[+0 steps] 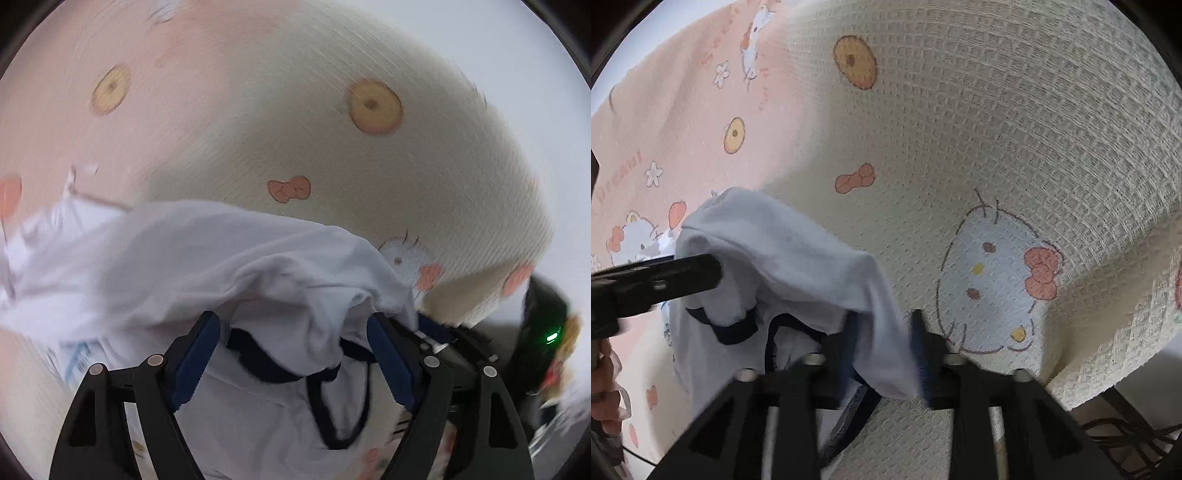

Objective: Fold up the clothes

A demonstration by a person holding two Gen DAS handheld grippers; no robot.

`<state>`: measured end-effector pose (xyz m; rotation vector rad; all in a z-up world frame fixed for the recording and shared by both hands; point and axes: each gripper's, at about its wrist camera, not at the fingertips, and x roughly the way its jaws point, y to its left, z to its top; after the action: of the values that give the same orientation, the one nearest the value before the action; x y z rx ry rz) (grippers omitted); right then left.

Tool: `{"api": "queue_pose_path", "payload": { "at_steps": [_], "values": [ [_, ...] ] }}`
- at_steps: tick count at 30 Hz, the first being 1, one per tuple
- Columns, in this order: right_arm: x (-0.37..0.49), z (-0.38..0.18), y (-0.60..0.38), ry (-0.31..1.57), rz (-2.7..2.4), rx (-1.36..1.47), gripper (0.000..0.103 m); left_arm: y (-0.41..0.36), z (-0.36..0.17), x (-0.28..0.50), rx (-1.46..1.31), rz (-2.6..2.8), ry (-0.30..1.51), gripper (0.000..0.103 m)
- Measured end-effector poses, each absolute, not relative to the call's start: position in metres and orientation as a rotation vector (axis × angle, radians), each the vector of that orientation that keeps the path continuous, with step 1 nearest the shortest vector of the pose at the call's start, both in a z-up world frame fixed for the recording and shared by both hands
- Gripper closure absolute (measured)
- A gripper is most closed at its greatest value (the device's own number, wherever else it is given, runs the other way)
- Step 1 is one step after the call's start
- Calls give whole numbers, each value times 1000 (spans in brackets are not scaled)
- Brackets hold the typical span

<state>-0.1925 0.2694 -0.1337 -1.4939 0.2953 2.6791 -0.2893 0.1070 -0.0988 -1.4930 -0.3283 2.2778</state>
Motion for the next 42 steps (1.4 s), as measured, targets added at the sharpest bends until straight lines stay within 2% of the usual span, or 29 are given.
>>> {"api": "queue_pose_path", "payload": {
  "at_steps": [2, 6, 9, 15, 18, 24, 28, 29, 33, 35, 39, 42],
  "values": [
    [-195, -134, 267, 284, 2664, -1505, 68, 94, -101, -288, -1514, 2267, -420, 22],
    [-194, -128, 262, 276, 2678, -1484, 62, 72, -98, -282, -1516, 2348, -443, 22],
    [-191, -118, 257, 283, 2718, -1447, 50, 57, -94, -277, -1512, 2415, -427, 22],
    [-183, -101, 242, 261, 2823, -1388, 49, 31, -87, -270, -1508, 2547, -317, 22],
    [-181, -92, 232, 233, 2889, -1364, 49, 24, -81, -269, -1539, 2563, -195, 22],
    [-214, -86, 216, 334, 2905, -1648, 49, 15, -64, -283, -1663, 2495, 7, 22],
    [-235, -73, 206, 268, 2895, -1688, 49, 2, -56, -295, -1721, 2502, 60, 22],
    [-236, -70, 205, 270, 2909, -1656, 49, -2, -56, -298, -1718, 2521, 37, 22],
    [-234, -76, 212, 387, 2892, -1546, 49, -30, -68, -306, -1719, 2595, -247, 22],
    [-237, -84, 213, 374, 2863, -1524, 49, -44, -78, -306, -1743, 2601, -394, 22],
    [-241, -89, 208, 211, 2876, -1503, 49, -62, -101, -310, -1821, 2596, -547, 22],
    [-247, -92, 200, 102, 2883, -1521, 49, -80, -111, -312, -1845, 2553, -740, 22]
  ]
}}
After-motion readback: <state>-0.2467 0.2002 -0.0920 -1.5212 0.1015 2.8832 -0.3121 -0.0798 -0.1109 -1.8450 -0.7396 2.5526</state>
